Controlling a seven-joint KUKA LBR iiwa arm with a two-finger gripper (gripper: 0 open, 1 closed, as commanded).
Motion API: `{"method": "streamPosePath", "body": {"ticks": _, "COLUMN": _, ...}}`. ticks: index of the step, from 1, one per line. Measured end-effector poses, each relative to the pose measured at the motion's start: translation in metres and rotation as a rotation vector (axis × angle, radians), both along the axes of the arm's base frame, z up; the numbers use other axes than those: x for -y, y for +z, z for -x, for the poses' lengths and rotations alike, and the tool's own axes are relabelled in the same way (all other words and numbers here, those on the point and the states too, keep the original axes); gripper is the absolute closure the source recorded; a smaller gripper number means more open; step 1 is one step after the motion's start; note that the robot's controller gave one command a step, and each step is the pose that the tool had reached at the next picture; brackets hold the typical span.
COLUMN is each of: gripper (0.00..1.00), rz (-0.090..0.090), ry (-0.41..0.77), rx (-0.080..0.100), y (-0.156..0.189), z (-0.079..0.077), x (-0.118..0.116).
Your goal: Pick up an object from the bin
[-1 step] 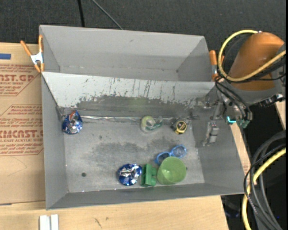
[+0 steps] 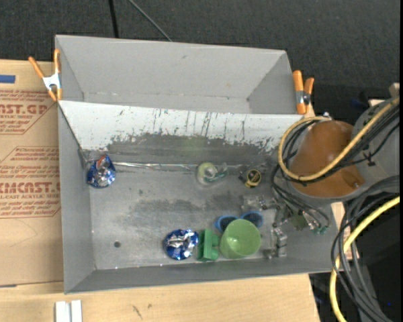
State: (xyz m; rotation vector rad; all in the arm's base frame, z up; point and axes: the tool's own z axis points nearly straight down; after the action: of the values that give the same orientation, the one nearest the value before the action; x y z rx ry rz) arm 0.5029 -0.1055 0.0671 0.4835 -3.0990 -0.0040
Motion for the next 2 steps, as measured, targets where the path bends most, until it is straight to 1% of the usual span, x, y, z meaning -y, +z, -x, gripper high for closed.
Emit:
{"method": "streamPosePath", "body": {"ticks": 1, "gripper": 0.0, "rz": -0.003, "ry": -0.06, "rx": 0.005, "y": 0.0026, "z": 0.0039, "x": -0.0752}}
{"method": "streamPosePath", "body": {"ticks": 2, "gripper": 1.0, "rz": 0.001, "ry": -0.066, "rx": 0.006, "y": 0.0025, "z": 0.0039, "x": -0.0702}}
